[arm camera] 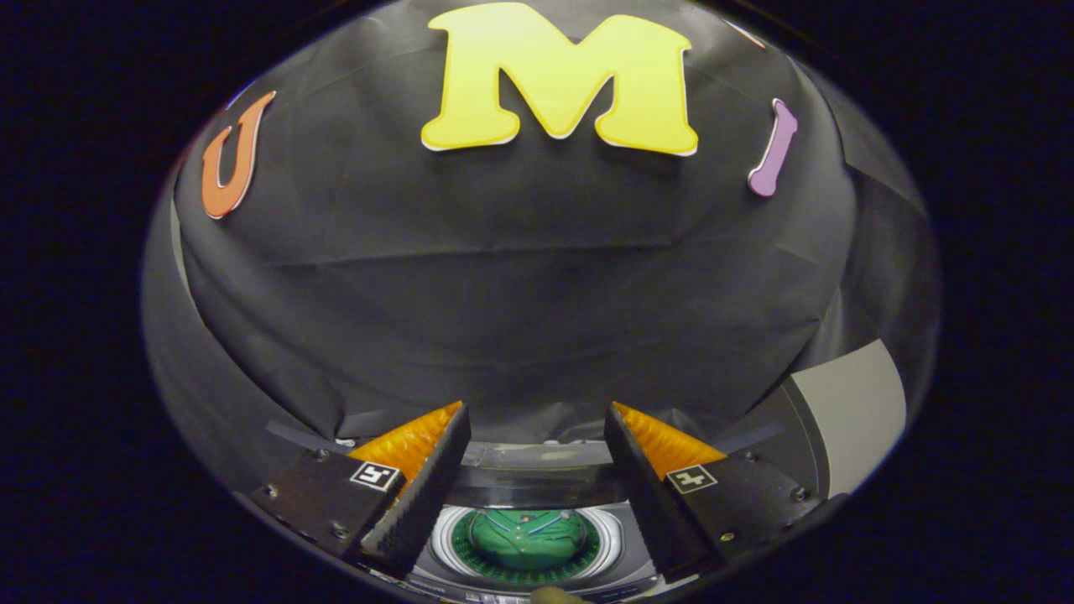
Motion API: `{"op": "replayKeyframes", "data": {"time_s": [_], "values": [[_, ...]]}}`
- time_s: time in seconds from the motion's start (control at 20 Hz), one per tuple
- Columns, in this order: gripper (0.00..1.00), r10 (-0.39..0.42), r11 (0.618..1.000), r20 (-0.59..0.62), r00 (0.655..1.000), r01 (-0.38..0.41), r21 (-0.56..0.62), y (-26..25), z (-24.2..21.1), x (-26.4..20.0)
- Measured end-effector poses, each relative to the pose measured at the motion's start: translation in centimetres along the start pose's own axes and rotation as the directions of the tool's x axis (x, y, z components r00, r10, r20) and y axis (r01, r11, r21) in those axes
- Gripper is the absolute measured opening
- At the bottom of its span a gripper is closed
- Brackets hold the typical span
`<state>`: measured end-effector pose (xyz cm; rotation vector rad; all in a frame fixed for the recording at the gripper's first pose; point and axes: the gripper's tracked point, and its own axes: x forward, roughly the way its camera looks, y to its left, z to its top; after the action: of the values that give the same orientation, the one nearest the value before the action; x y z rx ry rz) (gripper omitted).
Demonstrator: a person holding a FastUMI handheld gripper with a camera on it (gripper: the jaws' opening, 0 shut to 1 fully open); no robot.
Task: Put the clothes into the washing machine and then close the washing machine lid.
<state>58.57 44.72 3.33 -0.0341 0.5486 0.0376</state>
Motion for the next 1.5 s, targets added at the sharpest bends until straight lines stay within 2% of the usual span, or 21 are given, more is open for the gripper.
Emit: {"op": "replayKeyframes", "data": {"time_s": [0.4,0.75,1.05,1.3,1.5], "values": [[1.0,0.053,0.999,0.117,0.992,-0.052,-0.011,0.0,-2.1,-2.2],[1.0,0.088,0.996,0.14,0.986,-0.088,-0.012,-0.1,-4.8,-3.8],[1.0,0.1,0.995,0.097,0.99,-0.099,-0.012,0.0,-9.1,-5.9],[1.0,0.084,0.995,-0.029,0.996,-0.085,-0.047,-0.7,-15.4,-6.0],[0.99,0.085,0.994,-0.048,0.995,-0.088,-0.065,-0.9,-16.7,-6.6]]}}
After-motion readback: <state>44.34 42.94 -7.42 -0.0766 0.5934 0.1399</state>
